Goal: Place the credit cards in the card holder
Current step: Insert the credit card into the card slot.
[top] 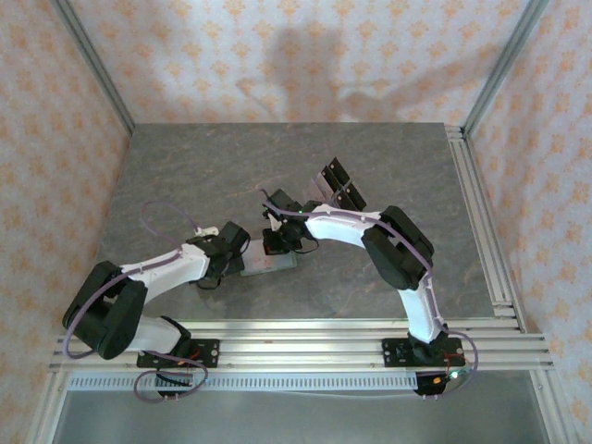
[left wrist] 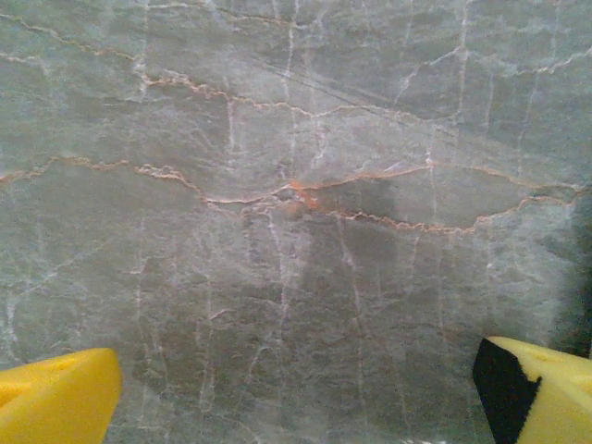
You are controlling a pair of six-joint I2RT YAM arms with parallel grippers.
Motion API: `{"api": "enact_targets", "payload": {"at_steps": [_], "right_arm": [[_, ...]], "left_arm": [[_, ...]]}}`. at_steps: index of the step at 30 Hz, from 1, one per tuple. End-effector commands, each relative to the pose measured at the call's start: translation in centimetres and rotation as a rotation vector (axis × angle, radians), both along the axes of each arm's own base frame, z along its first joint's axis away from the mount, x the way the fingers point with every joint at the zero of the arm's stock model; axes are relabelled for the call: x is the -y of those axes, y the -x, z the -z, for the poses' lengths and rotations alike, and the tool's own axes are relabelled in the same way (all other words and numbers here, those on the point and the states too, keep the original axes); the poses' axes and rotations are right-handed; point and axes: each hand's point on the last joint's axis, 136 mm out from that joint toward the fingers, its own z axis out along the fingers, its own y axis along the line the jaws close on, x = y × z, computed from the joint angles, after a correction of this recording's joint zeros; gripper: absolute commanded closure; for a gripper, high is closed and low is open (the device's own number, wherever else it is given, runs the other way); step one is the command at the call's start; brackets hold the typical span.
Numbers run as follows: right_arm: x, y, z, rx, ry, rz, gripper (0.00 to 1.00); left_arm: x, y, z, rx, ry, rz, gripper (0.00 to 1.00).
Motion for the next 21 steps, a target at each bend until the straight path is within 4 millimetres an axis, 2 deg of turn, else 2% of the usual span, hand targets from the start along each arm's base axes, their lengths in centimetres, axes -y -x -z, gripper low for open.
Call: {"api": "enact_targets", "payload": {"at_steps": [1, 6, 13, 21], "right_arm": [[1.0, -0.5, -1.6, 0.059, 0.032, 0.006, 1.00], [1.2, -0.3, -1.2, 0.053, 0.034, 0.008, 1.00], [1.5, -0.2, -1.8, 0.070, 0.028, 0.014, 1.00], [1.5, 0.3, -0.5, 0.029, 0.039, 0.000, 1.00]], "left_arm": [[-1.7, 0.4, -1.1, 0.049, -0.045, -0.059, 0.00], [-1.7, 0.6, -0.8, 0.026, -0.050, -0.056, 0.00], [-1.3, 1.0, 0.6, -0.002, -0.026, -0.068, 0.00], [-1.0, 0.8, 1.0, -0.019, -0.025, -0.066, 0.00]]}}
